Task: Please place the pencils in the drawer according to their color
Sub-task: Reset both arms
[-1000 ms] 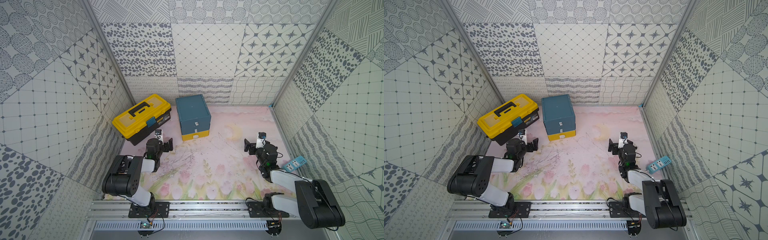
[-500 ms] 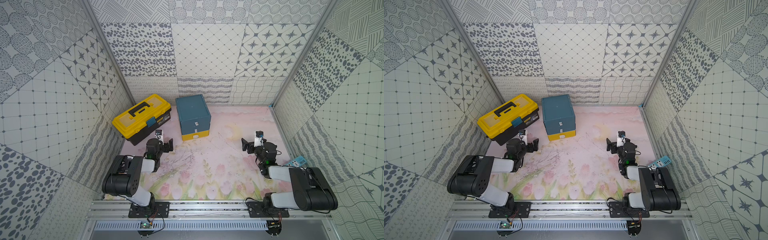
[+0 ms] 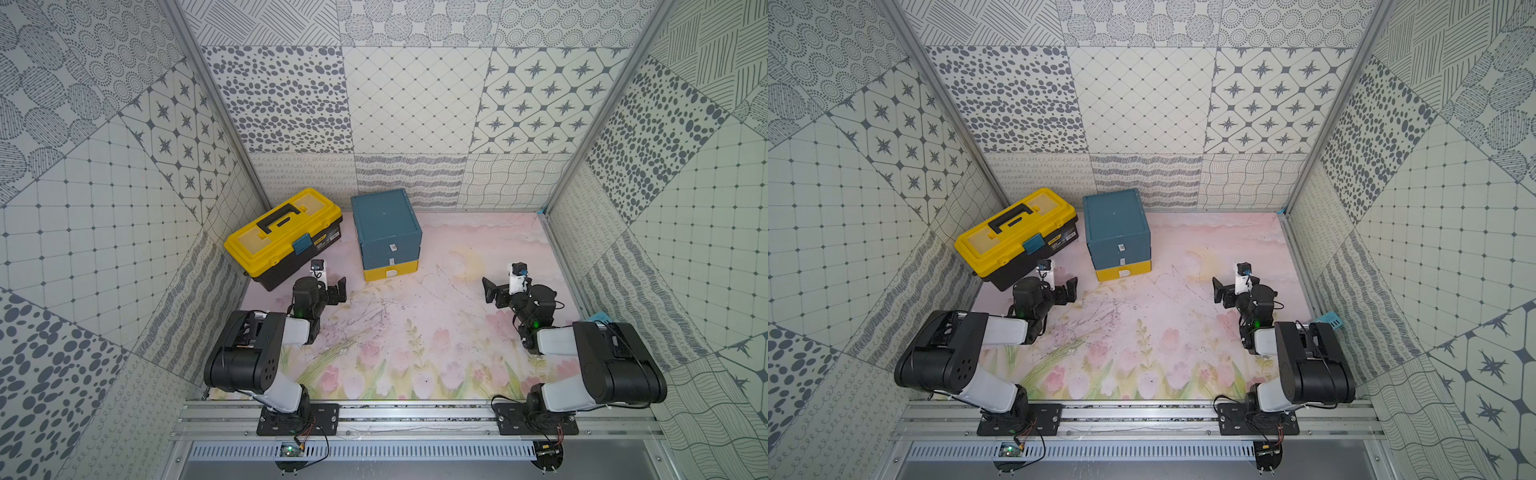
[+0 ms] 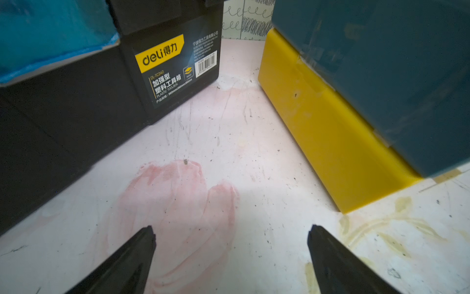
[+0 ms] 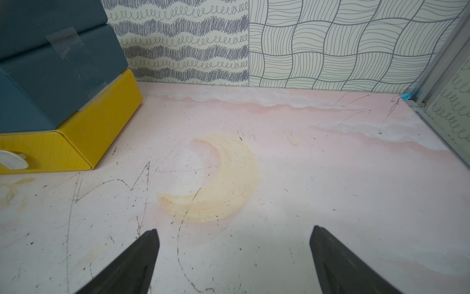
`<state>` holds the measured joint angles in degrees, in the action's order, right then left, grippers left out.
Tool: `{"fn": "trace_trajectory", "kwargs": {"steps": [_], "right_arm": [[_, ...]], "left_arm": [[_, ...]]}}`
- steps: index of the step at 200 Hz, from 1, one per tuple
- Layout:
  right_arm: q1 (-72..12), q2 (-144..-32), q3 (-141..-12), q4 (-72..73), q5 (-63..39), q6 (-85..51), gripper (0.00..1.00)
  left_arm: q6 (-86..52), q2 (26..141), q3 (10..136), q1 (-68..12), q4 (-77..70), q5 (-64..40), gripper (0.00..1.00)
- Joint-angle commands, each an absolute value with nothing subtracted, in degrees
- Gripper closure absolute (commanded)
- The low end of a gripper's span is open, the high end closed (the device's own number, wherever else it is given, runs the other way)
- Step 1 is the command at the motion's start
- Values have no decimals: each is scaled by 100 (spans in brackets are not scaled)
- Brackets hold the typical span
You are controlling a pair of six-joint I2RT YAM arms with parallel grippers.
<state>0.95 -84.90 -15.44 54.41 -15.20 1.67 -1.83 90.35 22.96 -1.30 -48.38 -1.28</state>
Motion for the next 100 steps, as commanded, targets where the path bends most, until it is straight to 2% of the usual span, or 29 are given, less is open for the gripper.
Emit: {"fn": "trace_trajectory", "kwargs": {"steps": [1,18,64,100], "right_arm": [[114,-8737,-1644,5959,-1628,81,2],[119,-8949,-1589,6294,-1593,27,2],[123,-8890,-1833,5757,-1528,18,2],[78,-8916,-2319,4873,-710,-214,2]], "left_arm": [[-211,9066,2347,-98,-4938,-189,1],[-215,9062,2349,-103,-4942,-193,1],[-216,9062,2348,-99,-4935,-193,1],[-211,9058,2348,-99,-4941,-193,1]]}}
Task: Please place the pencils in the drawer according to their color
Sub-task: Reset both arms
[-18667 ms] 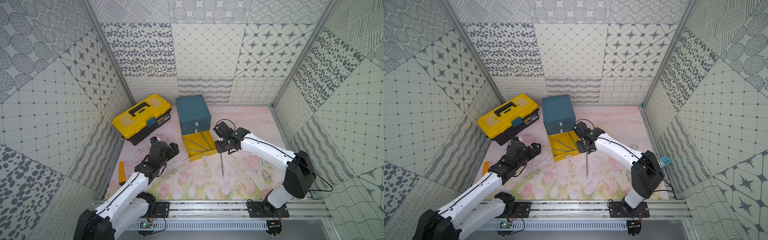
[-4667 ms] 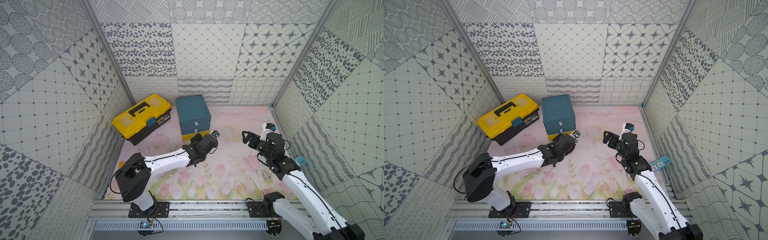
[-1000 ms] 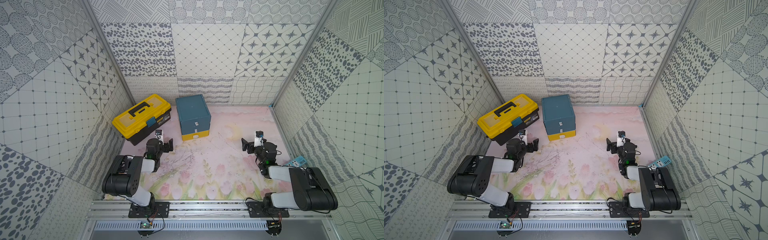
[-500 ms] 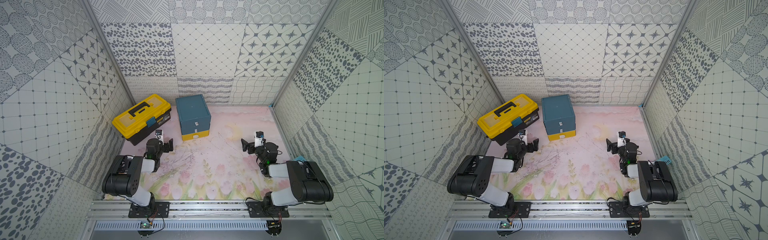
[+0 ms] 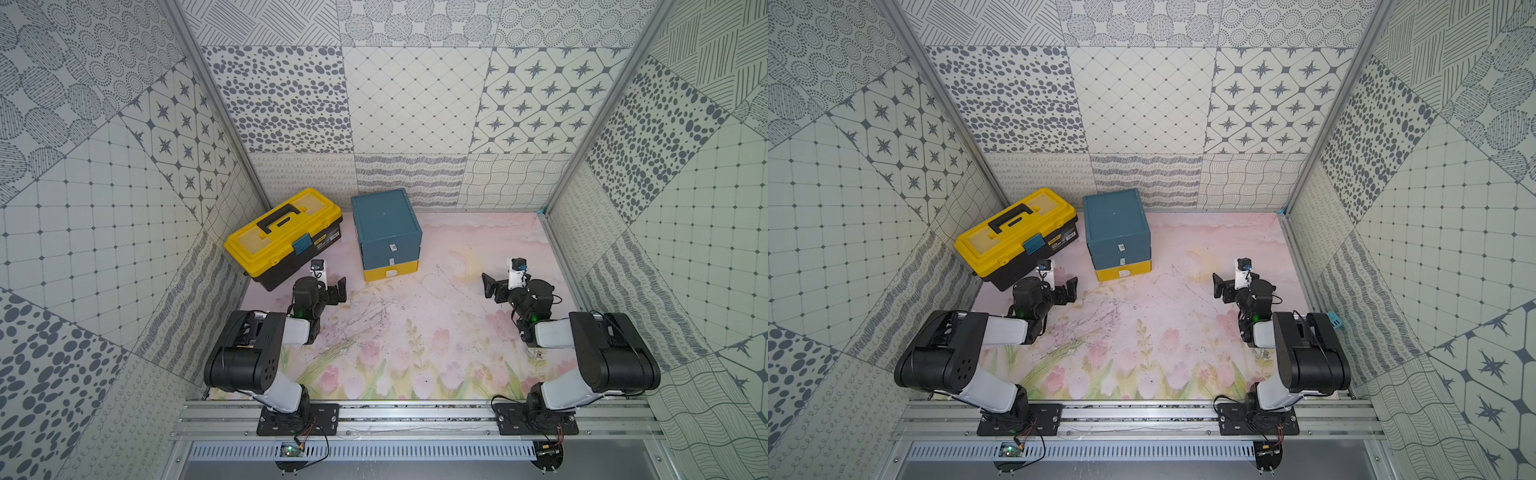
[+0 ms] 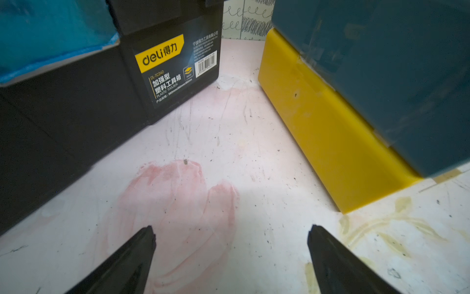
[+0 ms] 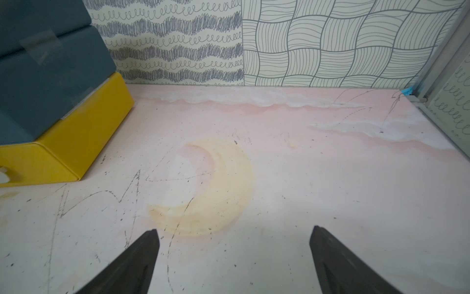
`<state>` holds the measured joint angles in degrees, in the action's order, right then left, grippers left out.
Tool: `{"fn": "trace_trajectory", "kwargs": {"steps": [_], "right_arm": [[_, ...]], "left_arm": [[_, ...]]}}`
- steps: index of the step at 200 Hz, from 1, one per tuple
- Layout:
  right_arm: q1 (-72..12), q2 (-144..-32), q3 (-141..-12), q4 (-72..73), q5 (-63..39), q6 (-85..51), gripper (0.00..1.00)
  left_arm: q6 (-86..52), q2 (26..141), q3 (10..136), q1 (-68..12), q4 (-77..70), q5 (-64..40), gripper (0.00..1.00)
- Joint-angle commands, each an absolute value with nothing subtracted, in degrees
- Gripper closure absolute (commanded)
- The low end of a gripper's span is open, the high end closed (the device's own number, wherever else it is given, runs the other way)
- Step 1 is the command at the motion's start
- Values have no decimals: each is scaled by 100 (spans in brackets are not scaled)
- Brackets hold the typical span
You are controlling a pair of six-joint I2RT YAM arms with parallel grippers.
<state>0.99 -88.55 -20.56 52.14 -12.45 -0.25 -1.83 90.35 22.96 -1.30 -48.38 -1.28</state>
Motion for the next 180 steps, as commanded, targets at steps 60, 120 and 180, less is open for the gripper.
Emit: {"fn": "trace_trajectory", "kwargs": {"steps": [60,120,180], "right_arm": [[-30,-8867,-2145,5115,366,-498,2],[-113,-8877,-2188,5053,554,-465,2],[-119,-8878,-2187,5054,580,-456,2]], "left_arm": [[-218,9065,2347,-104,-4940,-194,1],[-212,9067,2348,-98,-4937,-193,1],[-216,9062,2352,-97,-4940,-194,1]]}}
